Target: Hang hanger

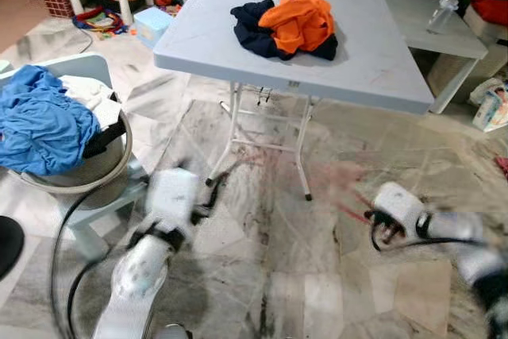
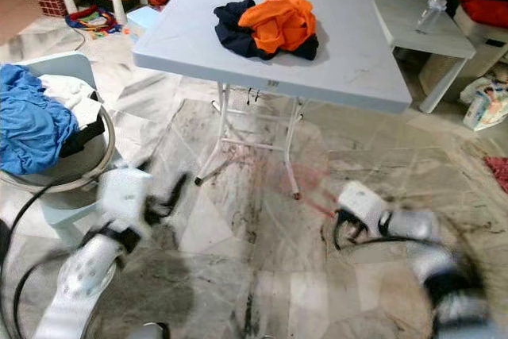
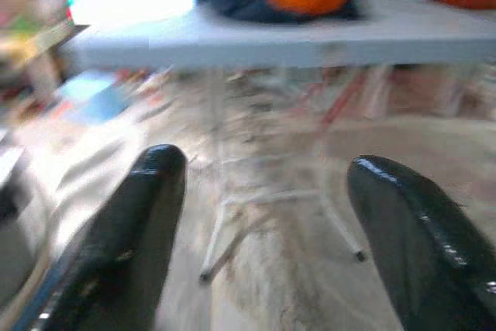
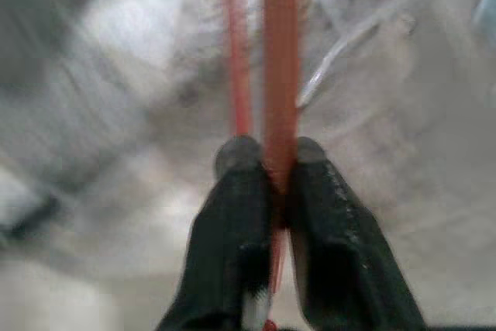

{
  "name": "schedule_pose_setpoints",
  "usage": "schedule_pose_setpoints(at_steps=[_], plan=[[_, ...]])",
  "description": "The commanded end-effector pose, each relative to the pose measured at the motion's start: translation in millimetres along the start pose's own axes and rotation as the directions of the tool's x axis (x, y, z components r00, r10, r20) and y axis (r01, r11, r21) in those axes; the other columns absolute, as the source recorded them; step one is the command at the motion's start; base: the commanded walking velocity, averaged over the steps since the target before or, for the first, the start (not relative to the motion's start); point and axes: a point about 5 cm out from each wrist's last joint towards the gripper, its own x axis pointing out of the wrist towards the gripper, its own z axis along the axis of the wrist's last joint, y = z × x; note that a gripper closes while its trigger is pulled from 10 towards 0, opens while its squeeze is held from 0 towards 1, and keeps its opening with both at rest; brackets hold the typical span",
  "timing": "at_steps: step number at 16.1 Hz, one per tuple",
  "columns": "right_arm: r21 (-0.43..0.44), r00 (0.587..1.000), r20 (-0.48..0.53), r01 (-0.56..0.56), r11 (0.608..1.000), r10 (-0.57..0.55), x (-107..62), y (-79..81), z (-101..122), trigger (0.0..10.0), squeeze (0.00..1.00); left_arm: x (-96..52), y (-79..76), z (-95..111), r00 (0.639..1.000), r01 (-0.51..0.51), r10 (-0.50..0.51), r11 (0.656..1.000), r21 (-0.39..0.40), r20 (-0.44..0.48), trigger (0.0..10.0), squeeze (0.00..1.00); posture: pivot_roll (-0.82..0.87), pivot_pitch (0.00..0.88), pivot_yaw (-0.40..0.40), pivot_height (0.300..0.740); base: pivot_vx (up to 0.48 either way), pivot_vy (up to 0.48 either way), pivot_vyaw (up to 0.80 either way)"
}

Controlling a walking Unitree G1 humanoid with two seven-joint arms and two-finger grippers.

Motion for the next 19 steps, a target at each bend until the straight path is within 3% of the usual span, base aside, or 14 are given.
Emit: schedule_pose_setpoints(at_steps=[1,2,3,4,5,6,7,8,11,14,19], plan=[[0.18,0.996,-0.005,0.091,0.98,-0.091,-6.7,-2.7,-8.3,0.0,0.0,-2.5,10.1,-3.3,0.997,-0.078,0.077,0.997,-0.016,-0.022,10.0,1.0,0.05,0.089,-0.122,0.74,0.0,0.0,0.0],[0.323,0.985,-0.021,0.167,0.932,-0.169,-8.5,6.5,-16.4,0.0,0.0,-2.7,15.9,-7.5,0.991,-0.128,0.127,0.991,-0.025,-0.039,10.0,1.0,0.05,0.089,-0.119,0.74,0.0,0.0,0.0],[0.482,0.957,-0.065,0.279,0.831,-0.284,-10.8,21.2,-24.2,0.0,0.0,-0.6,23.2,-11.1,0.985,-0.168,0.167,0.985,-0.029,-0.053,10.0,1.0,0.04,0.088,-0.11,0.74,0.0,0.0,0.0],[0.523,0.945,-0.064,0.305,0.796,-0.32,-10.7,30.6,-21.7,0.0,0.0,2.0,25.0,-11.8,0.984,-0.173,0.171,0.984,-0.039,-0.059,10.0,1.0,0.04,0.088,-0.099,0.74,0.0,0.0,0.0],[0.538,0.931,-0.053,0.332,0.775,-0.362,-11.0,40.0,-16.9,3.1,0.0,4.1,26.9,-11.9,0.983,-0.176,0.173,0.983,-0.046,-0.063,10.0,1.0,0.04,0.088,-0.094,0.74,0.0,0.0,0.0],[0.548,0.924,-0.057,0.345,0.762,-0.377,-12.9,43.9,-13.3,3.1,0.0,4.9,27.3,-11.5,0.982,-0.179,0.176,0.983,-0.049,-0.065,10.0,1.0,0.04,0.087,-0.093,0.74,0.0,0.0,0.0],[0.575,0.899,-0.07,0.391,0.719,-0.432,-16.8,49.9,-6.6,8.7,0.0,7.4,24.8,-9.6,0.984,-0.168,0.164,0.983,-0.073,-0.064,10.0,0.0,0.04,0.09,-0.087,0.74,0.0,0.0,0.0],[0.585,0.874,-0.11,0.441,0.681,-0.472,-20.7,52.8,-4.5,10.0,0.0,8.9,21.7,-8.1,0.987,-0.154,0.149,0.984,-0.095,-0.06,10.0,0.0,0.04,0.09,-0.086,0.74,0.0,0.0,0.0],[0.622,0.81,-0.21,0.543,0.565,-0.548,-31.5,56.9,-4.3,10.0,0.0,9.6,10.3,-7.8,0.993,-0.105,0.098,0.987,-0.123,-0.061,10.0,0.0,0.04,0.099,-0.083,0.74,0.0,0.0,-0.16],[0.624,0.803,-0.214,0.55,0.555,-0.556,-33.9,58.1,-1.3,10.0,0.0,10.3,7.2,-10.0,0.994,-0.092,0.081,0.984,-0.155,-0.074,10.0,0.0,0.03,0.101,-0.084,0.74,0.0,0.0,-0.79],[0.608,0.785,-0.232,0.578,0.544,-0.575,-34.8,53.5,6.8,10.0,0.0,13.8,1.6,-10.1,0.996,-0.055,0.04,0.98,-0.192,-0.079,10.0,0.0,0.03,0.095,-0.087,0.74,0.0,0.335,-0.64]])
